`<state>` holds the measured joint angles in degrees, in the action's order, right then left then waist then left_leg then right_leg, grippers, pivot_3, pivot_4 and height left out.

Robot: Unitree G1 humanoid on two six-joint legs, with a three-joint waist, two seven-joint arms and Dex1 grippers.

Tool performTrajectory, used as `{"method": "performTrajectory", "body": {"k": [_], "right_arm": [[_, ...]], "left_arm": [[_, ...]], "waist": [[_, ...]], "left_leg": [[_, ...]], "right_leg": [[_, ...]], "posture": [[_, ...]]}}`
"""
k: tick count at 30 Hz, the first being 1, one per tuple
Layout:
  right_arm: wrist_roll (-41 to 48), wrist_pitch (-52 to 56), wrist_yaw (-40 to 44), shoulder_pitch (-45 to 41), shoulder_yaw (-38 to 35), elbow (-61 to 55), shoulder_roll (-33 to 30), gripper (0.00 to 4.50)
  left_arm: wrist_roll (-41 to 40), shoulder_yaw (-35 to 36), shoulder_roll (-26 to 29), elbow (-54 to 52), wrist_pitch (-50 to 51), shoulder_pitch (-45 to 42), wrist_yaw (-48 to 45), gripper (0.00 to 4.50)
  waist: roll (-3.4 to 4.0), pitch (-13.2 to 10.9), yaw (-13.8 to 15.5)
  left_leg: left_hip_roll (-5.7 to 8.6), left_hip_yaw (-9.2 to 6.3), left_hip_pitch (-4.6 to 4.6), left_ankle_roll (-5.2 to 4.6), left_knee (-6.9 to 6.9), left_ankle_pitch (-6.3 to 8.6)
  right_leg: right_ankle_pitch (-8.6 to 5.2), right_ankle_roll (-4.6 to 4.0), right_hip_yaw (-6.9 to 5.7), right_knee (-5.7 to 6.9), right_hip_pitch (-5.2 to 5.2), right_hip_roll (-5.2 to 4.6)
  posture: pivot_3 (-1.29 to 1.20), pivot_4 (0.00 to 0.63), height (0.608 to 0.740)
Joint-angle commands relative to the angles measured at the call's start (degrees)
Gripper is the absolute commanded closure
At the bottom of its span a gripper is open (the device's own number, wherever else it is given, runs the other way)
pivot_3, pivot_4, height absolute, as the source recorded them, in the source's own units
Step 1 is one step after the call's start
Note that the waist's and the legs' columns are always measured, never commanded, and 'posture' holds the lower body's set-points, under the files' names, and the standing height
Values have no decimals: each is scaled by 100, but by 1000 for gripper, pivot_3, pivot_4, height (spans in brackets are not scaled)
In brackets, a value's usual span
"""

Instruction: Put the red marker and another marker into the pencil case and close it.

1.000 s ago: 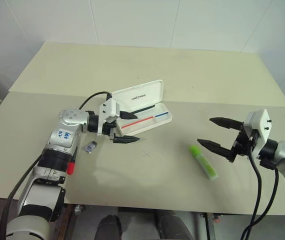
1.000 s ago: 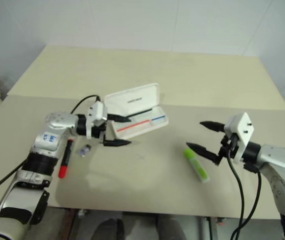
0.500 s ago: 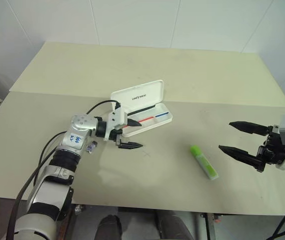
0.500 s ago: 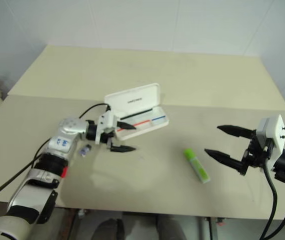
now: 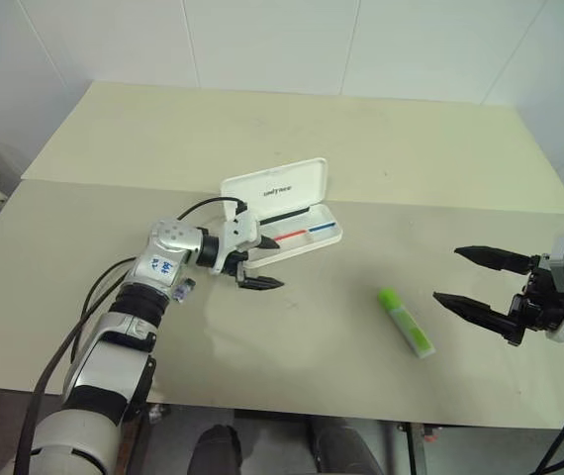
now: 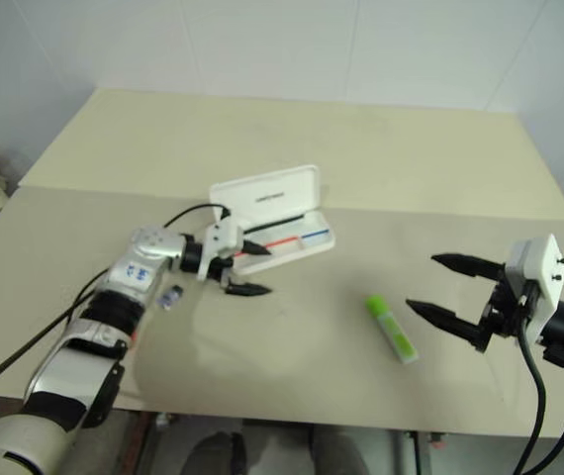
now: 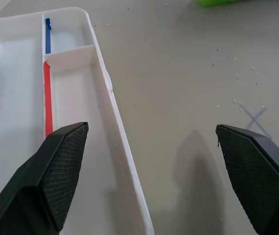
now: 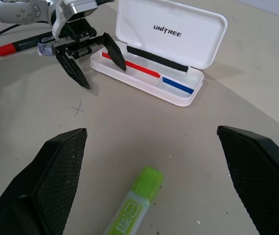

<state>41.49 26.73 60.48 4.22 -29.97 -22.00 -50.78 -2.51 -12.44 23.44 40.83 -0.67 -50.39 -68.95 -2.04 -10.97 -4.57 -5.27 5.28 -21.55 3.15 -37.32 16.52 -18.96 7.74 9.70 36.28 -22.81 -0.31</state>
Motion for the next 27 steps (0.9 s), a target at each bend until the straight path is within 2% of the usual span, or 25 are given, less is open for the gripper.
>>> {"method": "performTrajectory", "body": {"k": [1,3,6,15,22,27], "right_arm": [[31,-89,-5,-5,-266,-88,-64,0],[25,-90,-1,-13,-266,-81,-79,0],[13,-97,14,-28,-272,-60,-111,0],[-24,-157,87,-166,-265,104,-238,0],[-59,-176,155,-343,-201,225,-288,0],[-87,-174,227,-446,-196,322,-342,0]], "left_arm": [[175,-91,-25,155,38,-216,10,195],[232,-130,-47,226,62,-266,-8,635],[239,-160,-69,200,87,-303,-114,1548],[284,-170,-21,-35,-116,-227,-220,4487],[176,-13,69,-314,-219,-223,-176,4487],[121,88,234,-967,-260,-158,-96,4487]], "waist": [[0,0,0],[0,0,0],[0,0,-1],[0,0,25],[0,0,103],[0,0,122]], "left_leg": [[0,0,0,0,0,0],[0,-1,0,0,0,0],[1,-1,0,0,1,0],[1,-1,0,0,15,0],[1,1,-2,-1,13,1],[1,2,-3,-1,14,1]], "right_leg": [[0,0,0,0,0,0],[0,0,0,0,0,0],[0,0,0,-1,0,0],[0,0,0,-16,1,-1],[1,1,-1,-20,1,-2],[1,1,0,-22,1,-2]], "posture": [[0,150,740],[0,150,740],[0,150,740],[0,150,740],[0,150,740],[0,150,740]]}}
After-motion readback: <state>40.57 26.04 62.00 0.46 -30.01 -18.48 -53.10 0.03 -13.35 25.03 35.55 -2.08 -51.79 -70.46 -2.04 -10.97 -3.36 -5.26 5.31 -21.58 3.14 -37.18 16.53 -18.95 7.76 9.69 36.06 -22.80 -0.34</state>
